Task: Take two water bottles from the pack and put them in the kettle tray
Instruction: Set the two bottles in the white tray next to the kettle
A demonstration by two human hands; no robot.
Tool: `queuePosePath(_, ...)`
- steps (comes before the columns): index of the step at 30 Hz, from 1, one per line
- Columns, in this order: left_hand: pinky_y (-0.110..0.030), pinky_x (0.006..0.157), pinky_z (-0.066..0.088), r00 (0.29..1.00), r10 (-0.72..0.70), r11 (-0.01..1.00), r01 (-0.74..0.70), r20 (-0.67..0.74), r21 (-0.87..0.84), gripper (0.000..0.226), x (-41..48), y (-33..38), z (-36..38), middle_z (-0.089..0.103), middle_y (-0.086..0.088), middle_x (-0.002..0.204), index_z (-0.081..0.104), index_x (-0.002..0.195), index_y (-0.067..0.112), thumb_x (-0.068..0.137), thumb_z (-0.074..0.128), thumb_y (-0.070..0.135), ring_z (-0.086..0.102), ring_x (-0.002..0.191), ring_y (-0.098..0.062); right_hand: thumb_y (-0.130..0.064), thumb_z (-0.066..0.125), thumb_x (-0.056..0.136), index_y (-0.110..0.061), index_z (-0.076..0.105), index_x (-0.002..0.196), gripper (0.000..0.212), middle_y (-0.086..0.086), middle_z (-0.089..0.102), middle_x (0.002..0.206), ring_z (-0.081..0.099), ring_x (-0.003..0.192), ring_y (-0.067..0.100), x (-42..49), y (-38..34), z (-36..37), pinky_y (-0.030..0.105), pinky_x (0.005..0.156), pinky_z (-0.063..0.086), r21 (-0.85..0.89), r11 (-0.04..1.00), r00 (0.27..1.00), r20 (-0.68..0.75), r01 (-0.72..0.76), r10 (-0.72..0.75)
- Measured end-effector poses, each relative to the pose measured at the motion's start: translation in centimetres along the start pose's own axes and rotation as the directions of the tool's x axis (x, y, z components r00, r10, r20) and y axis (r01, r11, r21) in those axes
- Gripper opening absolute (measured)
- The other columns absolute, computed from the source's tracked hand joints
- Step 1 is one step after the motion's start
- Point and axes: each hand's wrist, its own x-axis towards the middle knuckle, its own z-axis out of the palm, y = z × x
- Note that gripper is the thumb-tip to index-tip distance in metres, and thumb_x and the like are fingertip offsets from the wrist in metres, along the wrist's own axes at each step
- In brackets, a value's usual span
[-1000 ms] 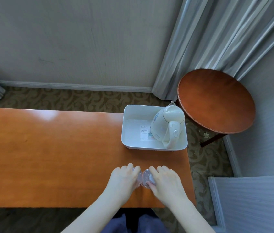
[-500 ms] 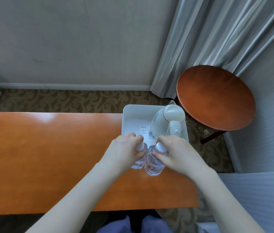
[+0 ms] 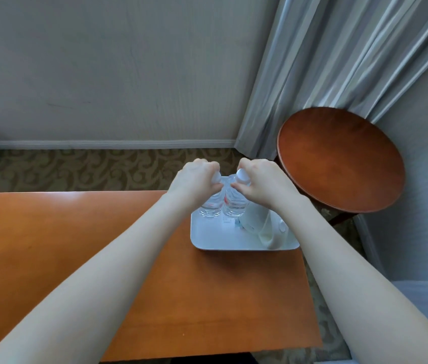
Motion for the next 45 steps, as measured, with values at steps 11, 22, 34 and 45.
queuePosePath(11,-0.032,0.064,0.035,0.997,-0.068,0.997,0.066,0.026,0.049,0.023,5.2,-2.8,4.6,0.047,-0.005,0.086,0.058,0.101,0.008,0.089,0.060,0.028,0.047,0.080,-0.022,-0.039,0.060,0.087,-0.006,0.054,0.098,0.035,0.015,0.065,0.092,0.060,0.089,0.035,5.7,2.6,5.2,0.034,0.061,0.038,-0.041,0.997,0.997,0.015,-0.069,0.070)
queuePosePath(22,-0.032,0.061,0.034,0.993,-0.107,0.992,0.104,0.051,0.068,0.027,6.7,-4.0,5.1,0.043,-0.002,0.082,0.055,0.096,0.009,0.088,0.059,0.034,0.043,0.074,-0.022,-0.040,0.057,0.090,-0.006,0.052,0.099,0.036,0.013,0.065,0.091,0.061,0.085,0.032,7.5,2.4,6.3,0.038,0.063,0.048,-0.113,0.992,0.996,0.066,-0.053,0.060)
queuePosePath(34,-0.039,0.072,0.048,0.920,0.123,0.917,-0.248,0.371,0.312,0.030,7.5,-4.8,1.9,0.061,-0.012,0.106,0.046,0.120,0.013,0.093,0.052,0.026,0.059,0.094,-0.030,-0.028,0.055,0.092,-0.019,0.050,0.127,0.036,0.010,0.058,0.117,0.056,0.105,0.029,9.5,2.0,3.9,0.040,0.076,0.050,-0.333,0.910,0.902,0.422,0.247,-0.090)
queuePosePath(45,-0.027,0.049,0.028,0.995,0.038,0.981,-0.055,0.095,0.184,0.029,6.5,-4.6,3.8,0.059,-0.016,0.093,0.050,0.096,0.005,0.095,0.051,0.034,0.045,0.072,-0.026,-0.030,0.053,0.093,-0.004,0.056,0.090,0.026,0.015,0.061,0.094,0.054,0.084,0.029,8.6,2.1,4.9,0.037,0.063,0.044,-0.122,0.989,0.975,0.199,-0.078,0.101)
